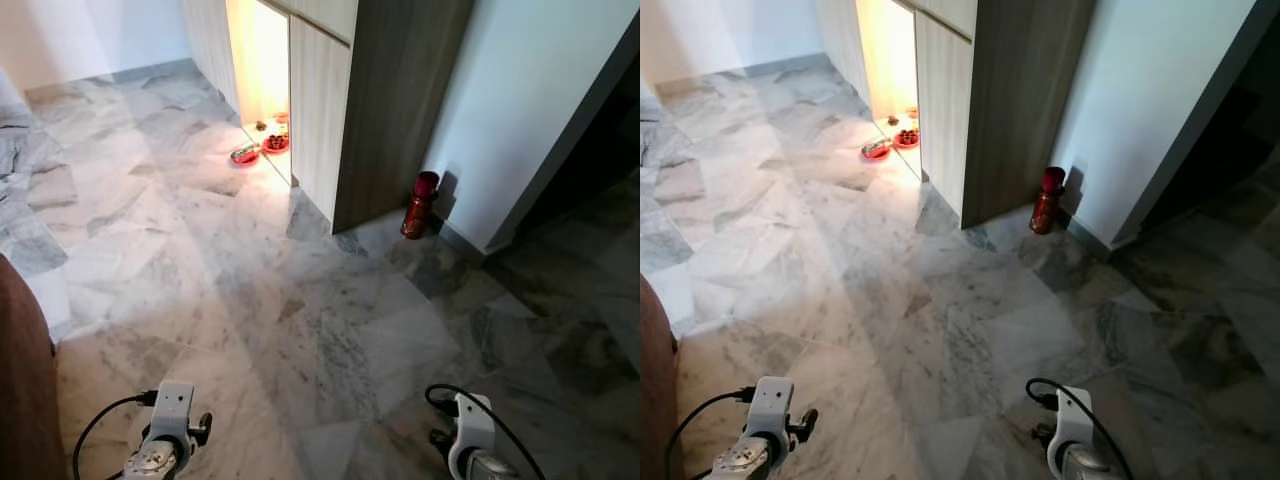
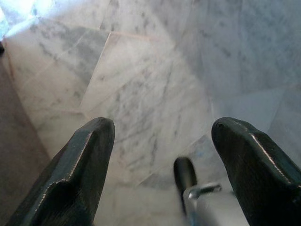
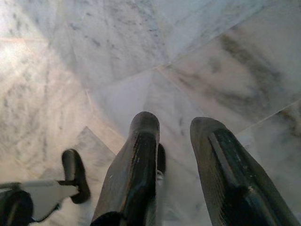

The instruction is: Move the pillow to the sofa from floor

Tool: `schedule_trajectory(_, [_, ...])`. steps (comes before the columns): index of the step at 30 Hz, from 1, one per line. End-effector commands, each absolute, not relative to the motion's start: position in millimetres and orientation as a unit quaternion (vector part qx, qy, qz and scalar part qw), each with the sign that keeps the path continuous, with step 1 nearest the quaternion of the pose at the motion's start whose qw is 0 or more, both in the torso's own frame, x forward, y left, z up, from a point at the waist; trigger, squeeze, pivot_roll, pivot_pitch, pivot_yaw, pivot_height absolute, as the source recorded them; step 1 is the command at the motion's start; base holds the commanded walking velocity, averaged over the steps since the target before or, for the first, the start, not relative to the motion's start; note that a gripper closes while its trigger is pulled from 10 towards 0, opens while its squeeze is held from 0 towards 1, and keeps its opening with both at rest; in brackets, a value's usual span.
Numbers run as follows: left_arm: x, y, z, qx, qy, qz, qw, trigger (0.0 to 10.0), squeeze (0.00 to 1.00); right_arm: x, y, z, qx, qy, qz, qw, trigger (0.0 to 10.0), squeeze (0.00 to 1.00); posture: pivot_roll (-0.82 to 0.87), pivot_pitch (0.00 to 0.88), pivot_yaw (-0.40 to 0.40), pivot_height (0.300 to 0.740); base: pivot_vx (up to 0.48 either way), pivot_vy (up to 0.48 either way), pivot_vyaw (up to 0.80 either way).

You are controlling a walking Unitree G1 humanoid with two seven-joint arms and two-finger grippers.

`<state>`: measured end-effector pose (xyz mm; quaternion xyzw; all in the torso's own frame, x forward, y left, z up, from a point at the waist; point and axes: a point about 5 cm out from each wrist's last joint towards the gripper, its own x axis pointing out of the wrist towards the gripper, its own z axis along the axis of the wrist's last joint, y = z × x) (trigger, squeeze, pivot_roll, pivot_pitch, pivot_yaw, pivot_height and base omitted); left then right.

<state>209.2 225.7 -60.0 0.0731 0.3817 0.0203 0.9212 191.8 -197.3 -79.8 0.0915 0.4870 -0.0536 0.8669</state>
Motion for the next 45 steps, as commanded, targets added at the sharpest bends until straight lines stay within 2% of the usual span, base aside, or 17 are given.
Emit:
schedule_trajectory(1, [203,227,-64,0.080,0.402,0.013,0.912,10.0,0.00,195,-196,-78,0.103,0.478,-0.061,0.870,10.0,0.00,0.01,0.000,-0.008,0.740,0.000,0.000,0.00])
schedule_trajectory(11, [189,233,-70,0.041,0.421,0.034,0.905,10.0,0.00,198,-195,-77,0.097,0.472,-0.060,0.874,10.0,0.00,0.02,0.000,-0.021,0.740,0.000,0.000,0.00])
schedule_trajectory(15, [182,235,-74,0.029,0.431,0.048,0.901,10.0,0.00,198,-198,-76,0.068,0.476,-0.039,0.876,10.0,0.00,0.03,0.000,-0.041,0.740,0.000,0.000,0.00])
schedule_trajectory(19, [179,224,-78,0.019,0.436,0.051,0.898,10.0,0.00,197,-201,-76,0.055,0.483,-0.037,0.873,10.0,0.00,0.03,0.004,-0.044,0.740,0.000,0.000,0.75])
schedule_trajectory(45, [176,224,-79,0.022,0.436,0.044,0.899,10.0,0.00,194,-199,-78,0.047,0.489,-0.030,0.870,10.0,0.00,0.03,0.000,-0.027,0.740,0.000,0.000,0.80])
